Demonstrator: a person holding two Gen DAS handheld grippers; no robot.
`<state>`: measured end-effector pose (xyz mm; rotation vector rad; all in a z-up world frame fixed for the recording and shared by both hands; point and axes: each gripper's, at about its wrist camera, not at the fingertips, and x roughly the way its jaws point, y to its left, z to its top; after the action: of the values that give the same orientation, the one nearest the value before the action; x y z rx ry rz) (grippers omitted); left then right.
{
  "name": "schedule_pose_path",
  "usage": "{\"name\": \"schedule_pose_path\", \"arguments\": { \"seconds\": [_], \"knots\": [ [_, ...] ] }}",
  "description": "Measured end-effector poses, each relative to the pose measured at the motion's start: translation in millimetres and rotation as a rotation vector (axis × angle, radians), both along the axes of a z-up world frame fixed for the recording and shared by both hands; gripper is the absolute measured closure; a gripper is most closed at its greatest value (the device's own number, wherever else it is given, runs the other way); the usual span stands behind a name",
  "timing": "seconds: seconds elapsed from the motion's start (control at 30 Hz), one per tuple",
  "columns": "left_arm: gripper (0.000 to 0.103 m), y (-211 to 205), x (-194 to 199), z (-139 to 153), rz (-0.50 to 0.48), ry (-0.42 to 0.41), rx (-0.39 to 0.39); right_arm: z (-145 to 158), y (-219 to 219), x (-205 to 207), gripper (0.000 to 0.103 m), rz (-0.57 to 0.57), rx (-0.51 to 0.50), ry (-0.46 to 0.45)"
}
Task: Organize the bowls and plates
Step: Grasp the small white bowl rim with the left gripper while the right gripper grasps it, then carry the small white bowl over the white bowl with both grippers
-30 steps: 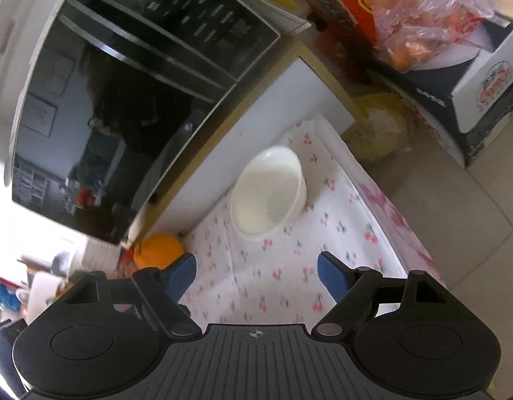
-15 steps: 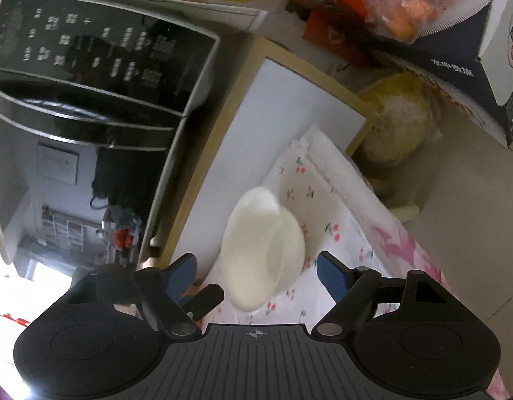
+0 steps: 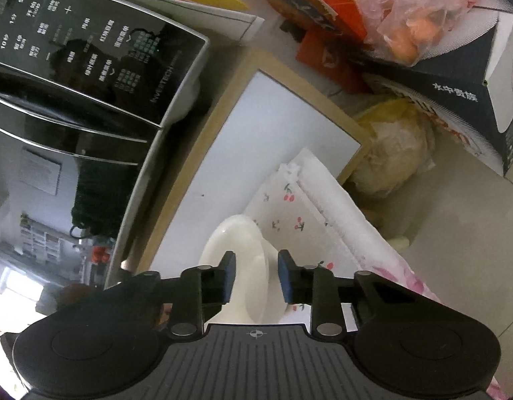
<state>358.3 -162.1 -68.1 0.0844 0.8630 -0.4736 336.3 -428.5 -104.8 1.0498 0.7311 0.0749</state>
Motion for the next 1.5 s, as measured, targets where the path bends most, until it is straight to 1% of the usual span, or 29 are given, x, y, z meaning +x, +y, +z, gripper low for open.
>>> {"name": "schedule_pose_path", "arguments": {
  "seconds": [0.03,0.07,0.1,0.17,0.2,0.43,0.6,0.83,0.97,1.23,1.5],
  "knots": [
    [0.073,0,0,0,-0.002,0.002,-0.002,0,0,0,0.083,-0.002,-0.005,0.003],
    [0.078,-1,0,-1,-0.004,0.005,-0.002,-2,0,0,0.087,-0.002,-0.012,0.004],
    [0.084,-2,0,-1,-0.006,0.005,-0.002,-2,0,1,0.089,-0.001,-0.018,0.006],
    [0.090,-4,0,-1,-0.011,0.007,-0.002,-3,0,0,0.093,0.002,-0.022,0.007],
    [0.091,-4,0,-1,-0.013,0.007,0.000,-4,1,0,0.093,0.004,-0.022,0.006],
    [0.091,-7,-8,1,-0.021,-0.011,0.029,4,3,-3,0.093,0.002,-0.037,0.004],
    [0.091,-6,-17,12,-0.012,-0.018,0.038,17,6,-8,0.093,0.011,-0.050,-0.002],
    [0.091,0,-36,33,-0.007,-0.031,0.045,45,14,-21,0.093,0.028,-0.077,0.000],
    [0.091,2,-49,49,-0.009,-0.045,0.042,67,19,-32,0.093,0.034,-0.103,-0.006],
    [0.091,9,-80,76,0.016,-0.047,0.023,113,31,-64,0.093,0.040,-0.158,-0.011],
    [0.091,14,-123,96,0.010,-0.044,0.008,137,41,-105,0.093,0.033,-0.180,0.021]
  ]
}}
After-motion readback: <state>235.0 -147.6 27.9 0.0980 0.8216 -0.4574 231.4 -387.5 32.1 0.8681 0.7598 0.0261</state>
